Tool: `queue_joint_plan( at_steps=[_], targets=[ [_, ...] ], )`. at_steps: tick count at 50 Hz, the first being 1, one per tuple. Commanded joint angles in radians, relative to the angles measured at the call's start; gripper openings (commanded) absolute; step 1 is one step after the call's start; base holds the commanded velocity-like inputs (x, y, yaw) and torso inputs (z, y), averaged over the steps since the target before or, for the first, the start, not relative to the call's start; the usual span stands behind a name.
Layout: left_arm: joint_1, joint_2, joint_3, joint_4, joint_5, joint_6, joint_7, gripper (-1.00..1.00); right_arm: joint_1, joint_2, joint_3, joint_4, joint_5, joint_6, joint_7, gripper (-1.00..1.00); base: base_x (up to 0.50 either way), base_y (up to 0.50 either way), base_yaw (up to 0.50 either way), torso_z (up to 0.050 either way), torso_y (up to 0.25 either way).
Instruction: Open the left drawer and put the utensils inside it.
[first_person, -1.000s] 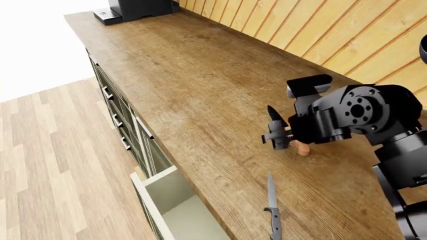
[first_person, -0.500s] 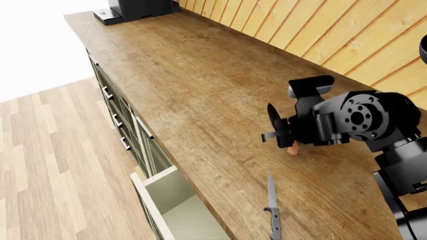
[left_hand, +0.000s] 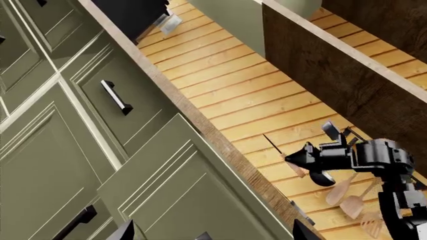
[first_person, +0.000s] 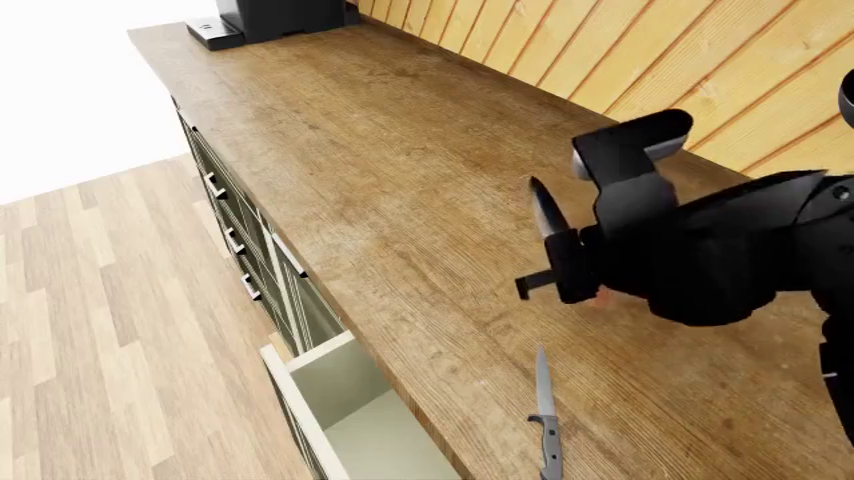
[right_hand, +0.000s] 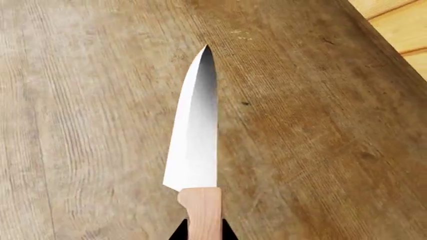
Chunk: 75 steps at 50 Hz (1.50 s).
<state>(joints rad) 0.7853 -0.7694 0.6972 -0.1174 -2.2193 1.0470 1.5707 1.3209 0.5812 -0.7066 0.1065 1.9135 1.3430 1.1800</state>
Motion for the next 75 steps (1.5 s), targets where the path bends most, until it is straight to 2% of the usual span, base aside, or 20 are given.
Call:
queue_joint_plan(
  at_steps=[1, 6, 10, 17, 21, 39, 46, 55, 75],
  targets=[
    [0.0, 0.004, 0.003, -0.005, 0.003, 0.0, 0.0, 1.0, 0.071, 0.135, -0.18, -0.426, 0.508, -0.224, 0.388, -1.0, 0.0, 0.0, 0.0, 0.0, 0.0],
    [0.0, -0.004, 0.008, 0.003, -0.01, 0.0, 0.0, 1.0, 0.118, 0.139, -0.299, -0.582, 0.533, -0.41, 0.384, -1.0, 0.0, 0.0, 0.0, 0.0, 0.0],
    [0.0, -0.002, 0.008, 0.0, -0.009, 0.0, 0.0, 1.0, 0.092, 0.093, -0.397, -0.609, 0.48, -0.473, 0.377, -1.0, 0.0, 0.0, 0.0, 0.0, 0.0],
    [0.0, -0.006, 0.011, 0.002, -0.015, 0.0, 0.0, 1.0, 0.137, -0.032, -0.627, -0.68, 0.441, -0.664, 0.385, -1.0, 0.0, 0.0, 0.0, 0.0, 0.0],
    [0.0, -0.008, 0.011, 0.005, -0.017, 0.0, 0.0, 1.0, 0.122, -0.116, -0.719, -0.685, 0.408, -0.693, 0.374, -1.0, 0.0, 0.0, 0.0, 0.0, 0.0],
    [0.0, -0.008, 0.015, 0.007, -0.017, 0.0, 0.0, 1.0, 0.145, -0.214, -0.789, -0.634, 0.381, -0.709, 0.319, -1.0, 0.0, 0.0, 0.0, 0.0, 0.0],
    [0.0, -0.011, 0.016, 0.011, -0.024, -0.001, 0.0, 1.0, 0.144, -0.218, -0.804, -0.559, 0.349, -0.682, 0.253, -1.0, 0.0, 0.0, 0.0, 0.0, 0.0],
    [0.0, -0.015, 0.019, 0.014, -0.027, -0.001, 0.0, 1.0, 0.154, -0.285, -0.829, -0.431, 0.331, -0.637, 0.174, -1.0, 0.0, 0.0, 0.0, 0.0, 0.0],
    [0.0, -0.01, 0.014, 0.01, -0.019, 0.0, 0.0, 1.0, 0.178, -0.271, -0.802, -0.41, 0.354, -0.64, 0.13, -1.0, 0.0, 0.0, 0.0, 0.0, 0.0]
  ],
)
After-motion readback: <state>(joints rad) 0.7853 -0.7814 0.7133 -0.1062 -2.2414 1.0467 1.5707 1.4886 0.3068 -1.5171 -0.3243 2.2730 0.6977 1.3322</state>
